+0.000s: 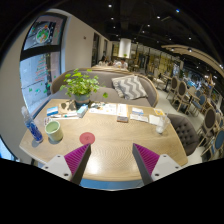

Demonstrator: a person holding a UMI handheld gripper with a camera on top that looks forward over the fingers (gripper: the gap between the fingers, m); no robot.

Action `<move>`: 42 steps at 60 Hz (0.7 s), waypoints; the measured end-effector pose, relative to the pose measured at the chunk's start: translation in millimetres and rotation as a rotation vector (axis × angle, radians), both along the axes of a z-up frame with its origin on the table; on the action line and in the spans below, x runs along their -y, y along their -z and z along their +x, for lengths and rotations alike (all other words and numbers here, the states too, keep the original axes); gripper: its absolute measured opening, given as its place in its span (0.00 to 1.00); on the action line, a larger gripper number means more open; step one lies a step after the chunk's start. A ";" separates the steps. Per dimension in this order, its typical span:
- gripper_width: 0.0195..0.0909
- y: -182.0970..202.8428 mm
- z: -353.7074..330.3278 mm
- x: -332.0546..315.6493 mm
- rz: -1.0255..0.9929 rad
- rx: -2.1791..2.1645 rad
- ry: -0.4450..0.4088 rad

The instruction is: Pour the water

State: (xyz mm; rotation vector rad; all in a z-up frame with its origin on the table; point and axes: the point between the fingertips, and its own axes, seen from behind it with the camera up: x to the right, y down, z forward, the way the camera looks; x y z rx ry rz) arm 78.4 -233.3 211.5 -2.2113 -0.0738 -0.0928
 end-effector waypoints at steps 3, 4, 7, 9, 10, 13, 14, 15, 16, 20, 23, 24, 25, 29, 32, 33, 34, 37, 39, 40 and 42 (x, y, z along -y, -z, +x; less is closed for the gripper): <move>0.93 2.7 -3.0 2.2 -0.007 0.001 0.002; 0.93 4.1 -4.6 3.5 -0.010 0.002 0.004; 0.93 9.7 -12.8 9.3 -0.020 0.003 0.008; 0.93 15.2 -19.6 13.2 -0.026 0.001 0.009; 0.93 18.0 -23.9 15.2 -0.030 0.000 0.010; 0.92 27.1 -38.0 21.6 -0.046 -0.003 0.015; 0.92 30.2 -43.1 23.8 -0.051 -0.005 0.016; 0.93 32.8 -48.4 26.0 -0.054 -0.006 0.018; 0.93 35.4 -53.7 28.0 -0.056 -0.007 0.020; 0.93 45.8 -77.8 39.0 -0.068 -0.004 0.030; 0.92 52.6 -100.0 47.0 -0.068 -0.007 0.032; 0.92 54.6 -108.3 49.6 -0.067 -0.009 0.032; 0.92 56.6 -117.0 52.2 -0.066 -0.012 0.032; 0.93 64.6 -155.8 62.3 -0.065 -0.035 0.025; 0.93 69.6 -188.8 68.5 -0.066 -0.061 0.010; 0.92 70.9 -200.5 69.6 -0.065 -0.070 0.002; 0.92 72.1 -212.1 70.6 -0.063 -0.079 -0.008; 0.93 76.2 -247.3 71.0 -0.055 -0.100 -0.037; 0.93 78.4 -270.7 68.5 -0.048 -0.110 -0.058; 0.93 79.4 -281.7 66.8 -0.043 -0.115 -0.068; 0.93 80.4 -302.7 61.2 -0.030 -0.123 -0.084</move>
